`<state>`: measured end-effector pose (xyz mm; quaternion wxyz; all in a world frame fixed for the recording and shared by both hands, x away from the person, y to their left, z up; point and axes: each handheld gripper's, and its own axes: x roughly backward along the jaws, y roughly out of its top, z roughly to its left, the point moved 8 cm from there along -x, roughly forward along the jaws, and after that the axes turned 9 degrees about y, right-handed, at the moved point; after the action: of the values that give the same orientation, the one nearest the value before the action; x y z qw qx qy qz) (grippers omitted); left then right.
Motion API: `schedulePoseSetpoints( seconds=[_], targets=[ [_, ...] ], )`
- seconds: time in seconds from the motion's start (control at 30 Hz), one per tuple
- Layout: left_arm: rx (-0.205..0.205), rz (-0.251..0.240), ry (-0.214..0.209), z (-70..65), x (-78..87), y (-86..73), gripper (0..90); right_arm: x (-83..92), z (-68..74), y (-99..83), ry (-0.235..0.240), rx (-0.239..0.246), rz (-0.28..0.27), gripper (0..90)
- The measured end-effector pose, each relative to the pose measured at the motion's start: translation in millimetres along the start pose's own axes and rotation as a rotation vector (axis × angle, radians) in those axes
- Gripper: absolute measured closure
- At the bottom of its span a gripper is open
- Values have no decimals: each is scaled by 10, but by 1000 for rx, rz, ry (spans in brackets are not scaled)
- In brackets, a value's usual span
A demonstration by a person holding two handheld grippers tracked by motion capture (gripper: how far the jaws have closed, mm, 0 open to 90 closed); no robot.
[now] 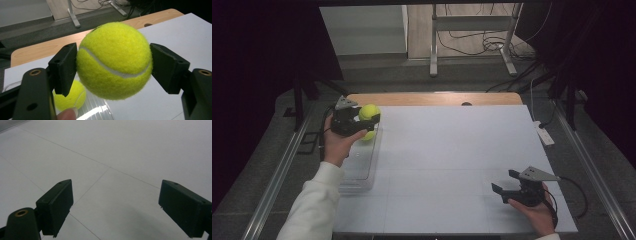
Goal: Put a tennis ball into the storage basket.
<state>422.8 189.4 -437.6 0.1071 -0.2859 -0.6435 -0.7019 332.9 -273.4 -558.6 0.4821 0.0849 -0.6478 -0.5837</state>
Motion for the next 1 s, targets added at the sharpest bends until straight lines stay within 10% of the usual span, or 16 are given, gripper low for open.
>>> schedulePoseSetpoints(
  seconds=[1.0],
  targets=[
    [46,4,60,393,125,-150,271,-7,0,-5,-2,-3,1,130]
  ],
)
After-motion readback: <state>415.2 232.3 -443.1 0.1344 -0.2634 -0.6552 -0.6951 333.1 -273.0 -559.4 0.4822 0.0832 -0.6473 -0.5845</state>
